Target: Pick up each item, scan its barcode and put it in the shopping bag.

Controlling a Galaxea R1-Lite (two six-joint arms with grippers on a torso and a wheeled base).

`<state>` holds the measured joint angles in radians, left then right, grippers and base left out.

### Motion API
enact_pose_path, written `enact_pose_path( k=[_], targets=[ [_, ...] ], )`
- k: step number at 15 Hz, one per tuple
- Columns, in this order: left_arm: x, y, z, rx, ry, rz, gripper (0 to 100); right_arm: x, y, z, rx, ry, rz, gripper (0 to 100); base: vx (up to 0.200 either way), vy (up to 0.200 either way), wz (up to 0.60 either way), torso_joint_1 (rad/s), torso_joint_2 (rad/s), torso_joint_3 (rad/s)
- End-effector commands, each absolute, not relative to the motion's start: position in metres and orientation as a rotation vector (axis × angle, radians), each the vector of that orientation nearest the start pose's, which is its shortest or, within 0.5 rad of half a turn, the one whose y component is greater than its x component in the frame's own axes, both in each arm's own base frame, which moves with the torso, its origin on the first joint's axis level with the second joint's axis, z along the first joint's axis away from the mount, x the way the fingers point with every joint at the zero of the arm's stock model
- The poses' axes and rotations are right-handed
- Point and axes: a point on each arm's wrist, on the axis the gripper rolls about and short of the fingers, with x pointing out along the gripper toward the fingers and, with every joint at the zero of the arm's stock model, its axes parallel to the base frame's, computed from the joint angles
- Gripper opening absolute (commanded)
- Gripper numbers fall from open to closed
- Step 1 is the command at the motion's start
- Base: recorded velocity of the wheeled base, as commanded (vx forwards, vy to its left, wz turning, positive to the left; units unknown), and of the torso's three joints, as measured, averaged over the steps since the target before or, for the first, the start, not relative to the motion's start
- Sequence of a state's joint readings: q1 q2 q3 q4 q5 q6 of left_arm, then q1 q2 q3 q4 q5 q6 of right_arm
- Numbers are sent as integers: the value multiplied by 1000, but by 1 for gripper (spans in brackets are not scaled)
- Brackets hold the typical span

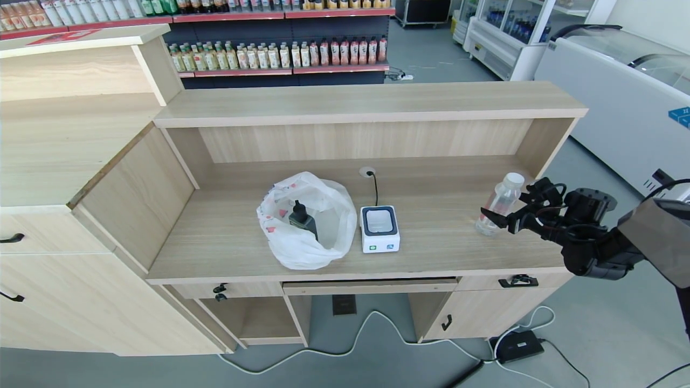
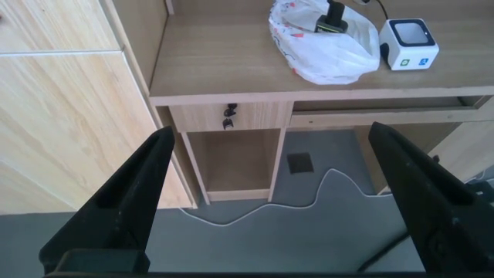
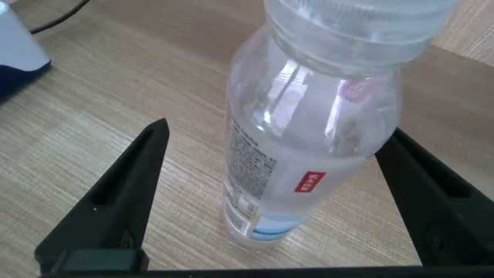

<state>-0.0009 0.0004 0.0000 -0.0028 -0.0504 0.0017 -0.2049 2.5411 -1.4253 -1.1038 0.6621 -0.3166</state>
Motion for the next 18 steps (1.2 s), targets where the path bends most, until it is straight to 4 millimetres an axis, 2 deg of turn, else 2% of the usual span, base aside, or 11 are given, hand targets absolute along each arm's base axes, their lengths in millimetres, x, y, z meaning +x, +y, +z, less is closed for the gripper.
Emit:
enact_pose_path(
  k=[1,13,14,18],
  targets=[
    [-23,-1,76,2,-3,-51,100,485,-82,40,-305,-60,465,100,0,0,0,0,0,0],
    [-23,-1,76,2,-3,-51,100,503,-75,41,-314,-92,480,100,0,0,0,0,0,0],
    [-23,-1,76,2,-3,-51,100,503,-75,38,-312,-87,481,0,0,0,0,0,0,0],
    [-23,-1,76,2,-3,-52,100,504,-75,34,-310,-83,481,0,0,0,0,0,0,0]
  ],
)
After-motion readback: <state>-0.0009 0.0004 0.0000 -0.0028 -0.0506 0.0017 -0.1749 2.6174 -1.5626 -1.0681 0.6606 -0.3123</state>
